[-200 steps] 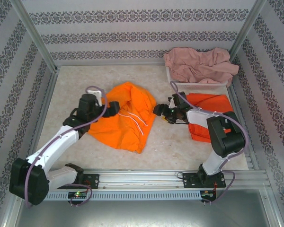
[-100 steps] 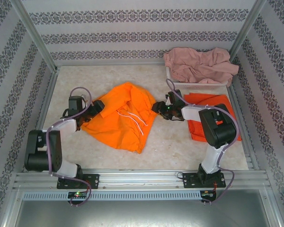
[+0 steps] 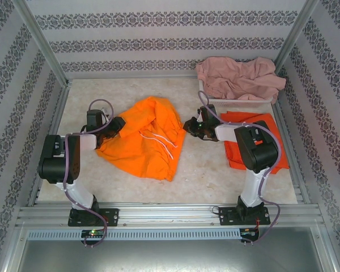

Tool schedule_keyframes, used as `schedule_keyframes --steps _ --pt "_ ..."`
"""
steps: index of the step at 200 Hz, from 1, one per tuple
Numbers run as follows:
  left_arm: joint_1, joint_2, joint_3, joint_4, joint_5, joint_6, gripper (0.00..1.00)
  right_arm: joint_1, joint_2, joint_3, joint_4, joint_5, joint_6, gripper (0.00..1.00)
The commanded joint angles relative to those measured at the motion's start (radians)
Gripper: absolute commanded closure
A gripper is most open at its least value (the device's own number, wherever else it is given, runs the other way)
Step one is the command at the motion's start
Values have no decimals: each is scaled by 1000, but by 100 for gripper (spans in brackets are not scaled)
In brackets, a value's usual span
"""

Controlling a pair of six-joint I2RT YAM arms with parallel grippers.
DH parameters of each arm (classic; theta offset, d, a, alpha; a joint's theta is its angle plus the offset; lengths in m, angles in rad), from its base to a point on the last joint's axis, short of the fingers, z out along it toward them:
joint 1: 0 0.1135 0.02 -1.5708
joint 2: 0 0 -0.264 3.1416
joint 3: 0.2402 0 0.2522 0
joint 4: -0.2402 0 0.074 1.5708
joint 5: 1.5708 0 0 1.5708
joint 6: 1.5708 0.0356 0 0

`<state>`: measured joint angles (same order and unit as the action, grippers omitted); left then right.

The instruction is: Fold and stack the shorts

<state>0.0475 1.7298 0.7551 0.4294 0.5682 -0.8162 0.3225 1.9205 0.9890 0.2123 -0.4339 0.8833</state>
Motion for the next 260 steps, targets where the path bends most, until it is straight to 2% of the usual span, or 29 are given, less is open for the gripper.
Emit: schedule_keyframes --steps 1,9,21,72,123,168,202,260 --pt "14 2 41 30 16 23 89 -13 20 31 43 2 -1 96" --pt "20 -17 51 9 12 38 94 -16 13 31 52 -3 -3 100" --pt "31 -62 69 -42 1 70 100 -25 -10 27 59 -6 -9 100" --pt "63 -319 225 -371 -137 279 100 -43 -233 -6 64 19 -98 100" --pt "83 -494 399 -540 -205 407 100 -30 -496 1 45 -4 -160 100" --pt "102 -576 531 -582 -171 441 100 27 -714 40 -24 20 -257 100" --pt "110 -621 623 -595 -166 471 100 109 -859 88 -68 82 -339 100" --pt "121 -579 945 -728 -217 533 100 247 -892 293 -126 111 -418 100"
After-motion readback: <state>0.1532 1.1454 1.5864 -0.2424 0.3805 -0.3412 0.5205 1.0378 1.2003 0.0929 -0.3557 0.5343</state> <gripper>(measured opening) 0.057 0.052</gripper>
